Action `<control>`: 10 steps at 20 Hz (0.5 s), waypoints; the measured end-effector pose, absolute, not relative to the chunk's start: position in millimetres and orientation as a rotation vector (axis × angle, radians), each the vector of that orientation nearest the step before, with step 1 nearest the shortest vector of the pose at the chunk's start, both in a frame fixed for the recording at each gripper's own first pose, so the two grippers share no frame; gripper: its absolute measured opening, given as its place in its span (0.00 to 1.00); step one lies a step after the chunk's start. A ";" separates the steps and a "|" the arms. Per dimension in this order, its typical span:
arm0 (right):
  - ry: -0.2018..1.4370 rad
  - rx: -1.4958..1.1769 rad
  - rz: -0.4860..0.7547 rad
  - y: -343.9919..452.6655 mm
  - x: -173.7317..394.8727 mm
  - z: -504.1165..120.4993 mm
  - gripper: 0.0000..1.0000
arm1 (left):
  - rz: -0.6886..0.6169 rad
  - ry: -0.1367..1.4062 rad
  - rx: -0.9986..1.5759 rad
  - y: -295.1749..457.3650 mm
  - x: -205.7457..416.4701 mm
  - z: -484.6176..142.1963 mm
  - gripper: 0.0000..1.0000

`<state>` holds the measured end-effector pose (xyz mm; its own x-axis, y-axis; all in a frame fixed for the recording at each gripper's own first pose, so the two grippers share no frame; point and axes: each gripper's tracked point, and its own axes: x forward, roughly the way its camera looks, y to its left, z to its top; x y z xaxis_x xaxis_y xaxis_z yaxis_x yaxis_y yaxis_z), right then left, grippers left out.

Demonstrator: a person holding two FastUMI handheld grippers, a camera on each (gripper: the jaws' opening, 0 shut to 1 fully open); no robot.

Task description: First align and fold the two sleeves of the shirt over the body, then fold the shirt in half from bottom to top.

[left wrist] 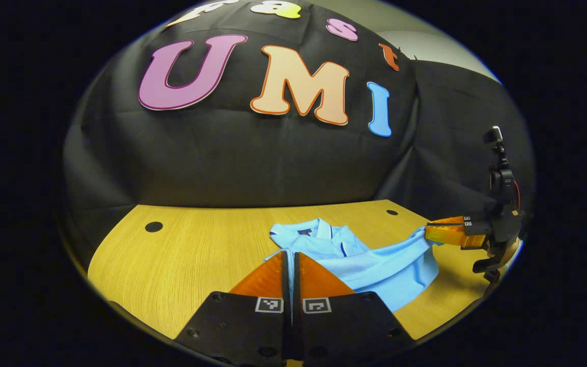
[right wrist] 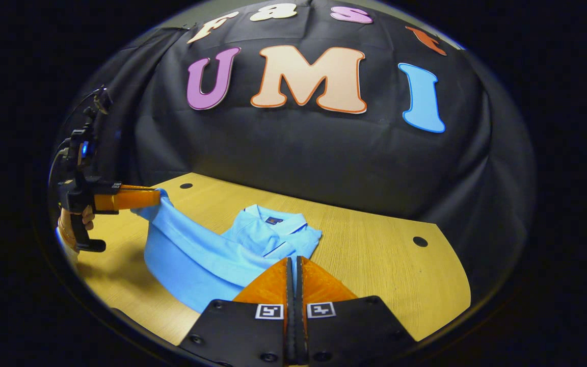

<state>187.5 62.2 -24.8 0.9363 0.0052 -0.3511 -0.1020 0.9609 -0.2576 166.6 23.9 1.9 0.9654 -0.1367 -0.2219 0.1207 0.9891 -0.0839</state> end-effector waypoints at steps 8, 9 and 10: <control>0.436 -0.247 -0.042 47.8 276.5 -48.5 0.02 | -0.044 0.235 -0.080 44.9 255.0 -5.0 0.00; 0.444 -0.235 -0.056 43.6 285.9 -52.5 0.02 | -0.032 0.244 -0.088 47.3 263.7 -9.8 0.00; 0.459 -0.222 -0.070 39.0 294.8 -57.9 0.02 | -0.020 0.252 -0.092 49.9 272.8 -13.6 0.00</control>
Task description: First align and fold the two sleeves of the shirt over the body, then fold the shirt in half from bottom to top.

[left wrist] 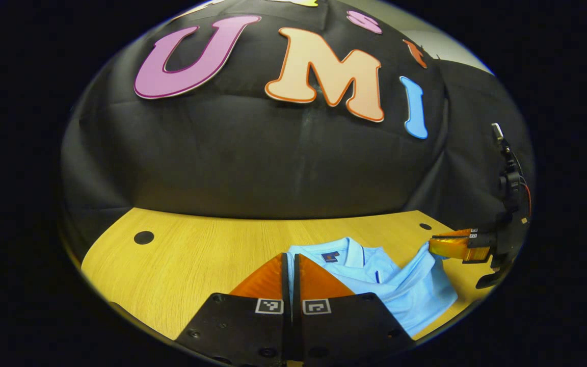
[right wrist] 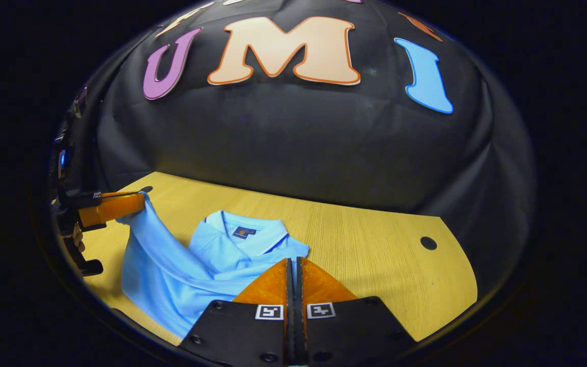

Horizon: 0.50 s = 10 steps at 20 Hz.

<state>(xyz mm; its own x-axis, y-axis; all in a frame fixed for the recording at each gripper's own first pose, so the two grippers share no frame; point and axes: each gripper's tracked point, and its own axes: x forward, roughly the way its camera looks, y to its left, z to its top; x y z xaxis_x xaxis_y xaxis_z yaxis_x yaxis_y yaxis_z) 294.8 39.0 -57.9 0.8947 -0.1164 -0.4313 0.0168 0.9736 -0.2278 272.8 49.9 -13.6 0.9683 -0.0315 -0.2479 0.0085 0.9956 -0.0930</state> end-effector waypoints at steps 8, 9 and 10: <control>0.573 -0.132 -0.130 1.2 322.6 -109.3 0.02 | 0.051 0.338 -0.058 65.4 315.7 -62.0 0.00; 0.582 -0.125 -0.128 0.5 322.1 -111.9 0.02 | 0.055 0.345 -0.053 67.1 317.6 -67.5 0.00; 0.588 -0.112 -0.125 0.0 322.6 -113.5 0.02 | 0.059 0.352 -0.045 69.7 319.1 -71.2 0.00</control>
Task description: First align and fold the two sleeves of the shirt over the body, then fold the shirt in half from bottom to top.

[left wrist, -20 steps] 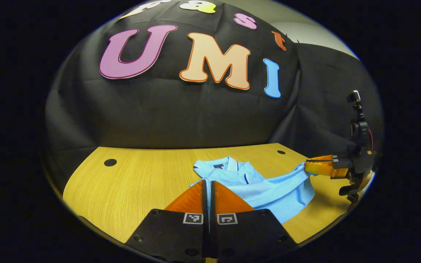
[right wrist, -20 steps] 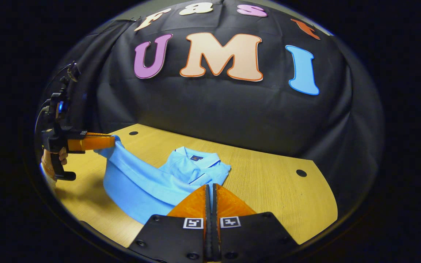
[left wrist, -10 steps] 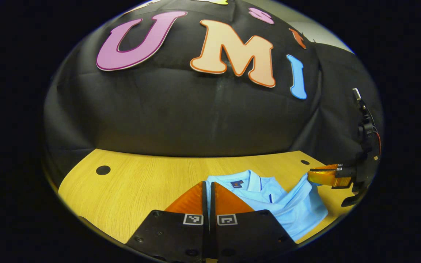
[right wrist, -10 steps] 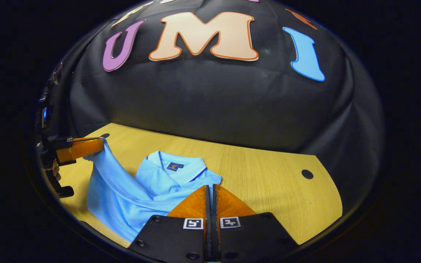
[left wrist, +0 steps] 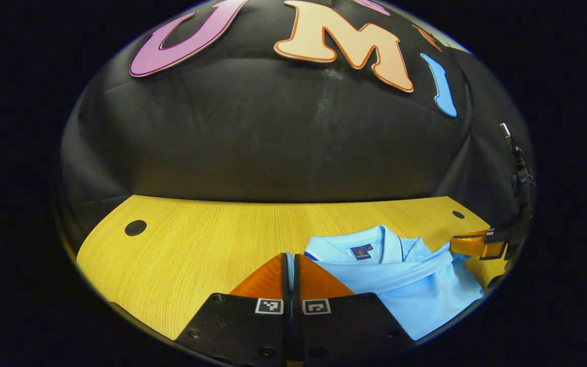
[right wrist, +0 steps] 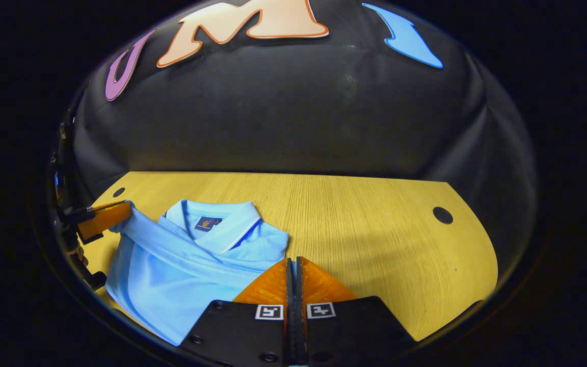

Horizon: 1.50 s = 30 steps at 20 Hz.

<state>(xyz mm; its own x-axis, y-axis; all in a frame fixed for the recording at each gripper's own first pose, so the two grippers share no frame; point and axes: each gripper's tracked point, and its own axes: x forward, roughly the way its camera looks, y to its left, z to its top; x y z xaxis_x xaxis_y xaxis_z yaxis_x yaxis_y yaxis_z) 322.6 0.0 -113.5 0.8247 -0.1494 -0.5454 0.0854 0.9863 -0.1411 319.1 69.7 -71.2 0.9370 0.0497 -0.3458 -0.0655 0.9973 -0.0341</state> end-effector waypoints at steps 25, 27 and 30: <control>0.352 -0.065 0.123 59.6 160.6 -37.5 0.98 | -0.058 0.194 -0.107 31.0 127.7 13.6 0.89; 0.333 -0.066 0.137 61.8 138.8 -33.9 0.98 | -0.066 0.174 -0.091 24.9 106.9 17.8 0.89; 0.303 -0.047 0.164 65.4 115.2 -29.4 0.98 | -0.056 0.141 -0.069 20.0 84.6 23.5 0.88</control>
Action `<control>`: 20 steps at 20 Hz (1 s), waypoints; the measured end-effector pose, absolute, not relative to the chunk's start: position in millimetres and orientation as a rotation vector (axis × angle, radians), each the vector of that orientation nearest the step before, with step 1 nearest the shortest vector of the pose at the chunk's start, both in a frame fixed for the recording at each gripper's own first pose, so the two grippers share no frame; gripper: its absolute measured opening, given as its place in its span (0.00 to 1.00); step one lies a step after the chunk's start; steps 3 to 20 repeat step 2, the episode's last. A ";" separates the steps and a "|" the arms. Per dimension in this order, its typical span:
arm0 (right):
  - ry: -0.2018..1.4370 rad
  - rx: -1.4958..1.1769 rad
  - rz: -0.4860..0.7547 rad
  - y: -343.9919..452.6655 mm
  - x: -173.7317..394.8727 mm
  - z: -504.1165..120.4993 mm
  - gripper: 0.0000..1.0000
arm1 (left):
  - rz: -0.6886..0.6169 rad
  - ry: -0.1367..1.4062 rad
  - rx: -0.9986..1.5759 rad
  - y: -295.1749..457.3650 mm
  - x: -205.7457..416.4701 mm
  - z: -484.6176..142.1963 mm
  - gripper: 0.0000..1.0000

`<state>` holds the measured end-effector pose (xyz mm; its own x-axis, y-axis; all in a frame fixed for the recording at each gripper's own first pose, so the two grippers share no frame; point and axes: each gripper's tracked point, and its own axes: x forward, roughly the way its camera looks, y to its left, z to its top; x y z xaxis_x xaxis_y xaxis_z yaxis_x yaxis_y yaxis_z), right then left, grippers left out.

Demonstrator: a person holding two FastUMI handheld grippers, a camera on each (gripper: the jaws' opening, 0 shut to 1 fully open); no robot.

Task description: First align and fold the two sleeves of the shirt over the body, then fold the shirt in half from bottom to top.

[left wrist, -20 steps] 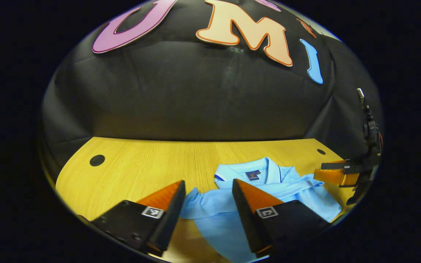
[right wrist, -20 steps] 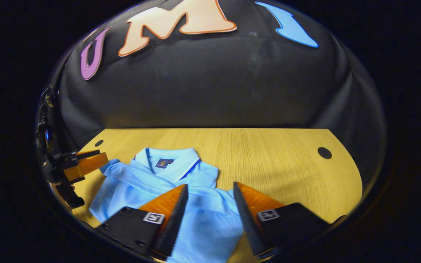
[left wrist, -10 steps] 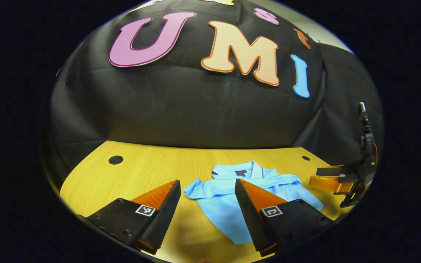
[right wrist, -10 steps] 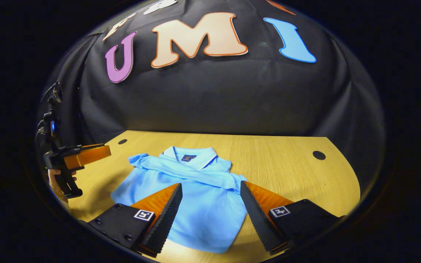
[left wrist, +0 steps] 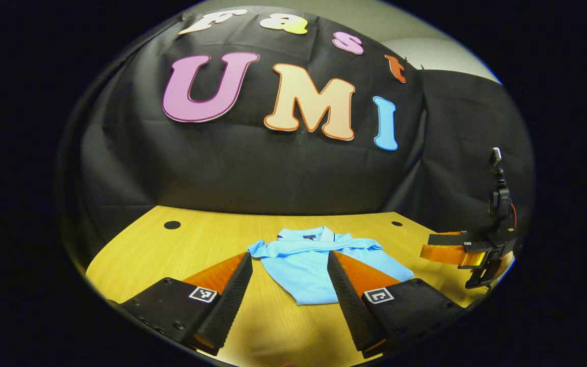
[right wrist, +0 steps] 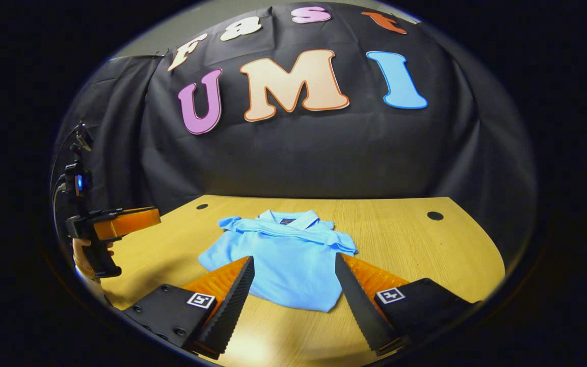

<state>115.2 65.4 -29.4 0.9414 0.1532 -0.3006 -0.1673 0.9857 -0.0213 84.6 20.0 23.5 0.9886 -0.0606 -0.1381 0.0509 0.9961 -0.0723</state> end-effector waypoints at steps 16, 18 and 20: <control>0.284 -0.043 0.173 62.8 102.7 -27.9 0.98 | -0.058 0.132 -0.058 14.1 70.7 25.4 0.89; 0.284 -0.043 0.173 62.8 102.7 -27.9 0.98 | -0.058 0.132 -0.058 14.1 70.7 25.4 0.89; 0.284 -0.043 0.173 62.8 102.7 -27.9 0.98 | -0.058 0.132 -0.058 14.1 70.7 25.4 0.89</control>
